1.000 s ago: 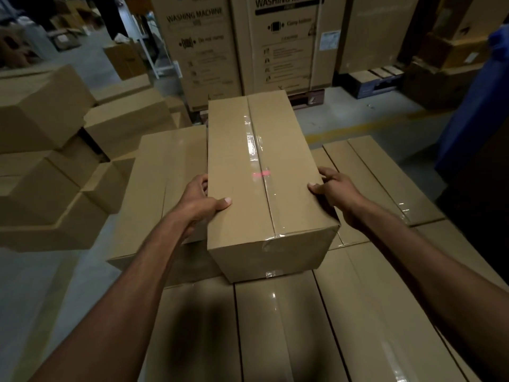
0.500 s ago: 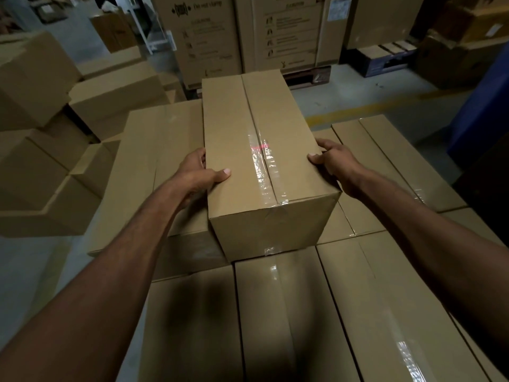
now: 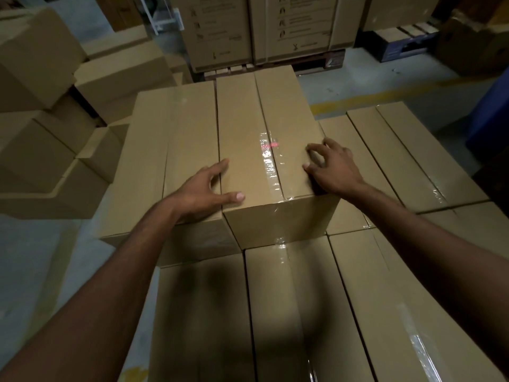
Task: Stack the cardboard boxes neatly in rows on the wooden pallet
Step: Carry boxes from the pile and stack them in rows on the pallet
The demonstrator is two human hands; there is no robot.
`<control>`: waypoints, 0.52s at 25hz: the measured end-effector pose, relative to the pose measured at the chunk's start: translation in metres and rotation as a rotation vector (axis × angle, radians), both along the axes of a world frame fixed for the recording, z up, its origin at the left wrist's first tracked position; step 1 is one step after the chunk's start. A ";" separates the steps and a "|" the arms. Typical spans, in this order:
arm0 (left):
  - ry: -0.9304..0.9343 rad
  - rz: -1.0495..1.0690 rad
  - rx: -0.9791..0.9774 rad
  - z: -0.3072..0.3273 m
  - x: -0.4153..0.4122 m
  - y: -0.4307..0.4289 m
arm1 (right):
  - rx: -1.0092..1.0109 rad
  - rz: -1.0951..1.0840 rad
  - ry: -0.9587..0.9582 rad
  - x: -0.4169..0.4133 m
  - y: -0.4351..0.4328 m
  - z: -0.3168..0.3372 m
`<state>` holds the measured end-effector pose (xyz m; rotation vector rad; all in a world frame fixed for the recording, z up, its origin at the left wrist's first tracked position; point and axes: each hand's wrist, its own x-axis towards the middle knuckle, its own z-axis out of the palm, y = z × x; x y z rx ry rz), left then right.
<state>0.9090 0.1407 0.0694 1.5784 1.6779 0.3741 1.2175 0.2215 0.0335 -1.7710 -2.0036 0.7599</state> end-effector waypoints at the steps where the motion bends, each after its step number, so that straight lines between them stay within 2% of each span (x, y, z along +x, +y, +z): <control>1: 0.062 -0.081 -0.001 0.001 -0.003 -0.005 | 0.016 0.012 -0.084 -0.004 -0.007 -0.001; 4: 0.320 -0.234 0.069 -0.004 -0.006 -0.017 | -0.002 -0.120 -0.085 -0.012 -0.027 -0.010; 7: 0.350 -0.210 0.163 -0.017 -0.006 -0.021 | 0.020 -0.160 -0.058 -0.015 -0.030 -0.018; 13: 0.373 -0.226 0.241 -0.030 -0.011 -0.028 | 0.180 -0.085 -0.114 -0.004 -0.026 -0.030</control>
